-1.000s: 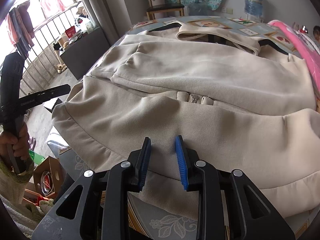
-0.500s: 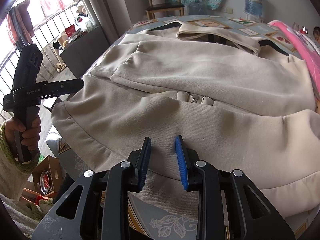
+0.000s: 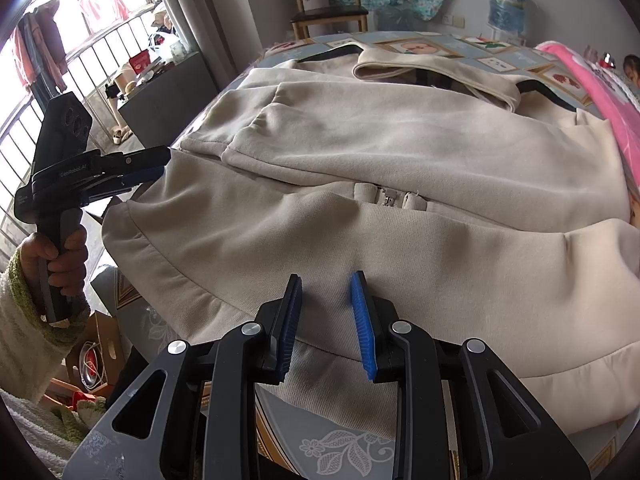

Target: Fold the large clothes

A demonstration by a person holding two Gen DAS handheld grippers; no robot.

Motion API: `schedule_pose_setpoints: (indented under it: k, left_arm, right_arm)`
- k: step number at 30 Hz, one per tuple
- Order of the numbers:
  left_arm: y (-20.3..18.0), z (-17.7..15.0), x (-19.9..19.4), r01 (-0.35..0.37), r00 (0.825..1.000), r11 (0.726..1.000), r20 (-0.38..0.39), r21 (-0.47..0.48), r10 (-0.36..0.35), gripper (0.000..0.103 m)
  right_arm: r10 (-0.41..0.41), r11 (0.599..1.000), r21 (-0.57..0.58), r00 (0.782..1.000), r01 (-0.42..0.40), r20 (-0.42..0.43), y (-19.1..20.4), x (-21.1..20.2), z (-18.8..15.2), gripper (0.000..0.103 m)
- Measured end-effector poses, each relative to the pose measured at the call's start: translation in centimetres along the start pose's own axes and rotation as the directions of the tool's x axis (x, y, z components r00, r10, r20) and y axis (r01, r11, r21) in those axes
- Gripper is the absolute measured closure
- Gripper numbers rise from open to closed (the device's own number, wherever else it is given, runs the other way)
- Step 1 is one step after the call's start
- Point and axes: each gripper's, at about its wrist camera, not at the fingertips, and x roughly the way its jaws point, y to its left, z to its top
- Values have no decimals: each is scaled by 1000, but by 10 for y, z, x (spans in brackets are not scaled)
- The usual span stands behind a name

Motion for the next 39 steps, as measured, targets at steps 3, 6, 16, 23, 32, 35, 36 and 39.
schedule_pose_setpoints:
  k: [3,6,16,23,32,35,36,39]
  left_arm:
    - [3,0,-7,69,998,998,1,-5,-69,68]
    - [0,0,-6,148,988,989,-38,7,-148,68]
    - [-15,3,12,36,990,988,-138,151,-15,69]
    - [-30,5,28,-77,978,956,-164,282,127,69]
    - [-64,-8,37,-291,930,869,-93,401,355,86]
    - [-59,-7,40,-309,921,875,-111,373,373,84]
    - [-58,-6,40,-311,920,879,-118,363,374,82]
    - [-58,-3,39,-335,911,882,-124,332,393,84]
  right_arm:
    - [0,1000,-2,1000,0,-1,0,0,0,77]
    - [-2,1000,-3,1000,2,-1,0,0,0,77]
    - [-4,1000,-5,1000,4,-1,0,-1,0,77]
    - [-5,1000,-3,1000,5,1,1,-1,0,77]
    - [-8,1000,-5,1000,8,3,2,-2,1,77]
    - [-12,1000,-6,1000,12,5,2,-2,0,77]
    - [-12,1000,-4,1000,12,7,2,-2,0,77]
    - [-10,1000,1,1000,10,16,2,-2,-1,77]
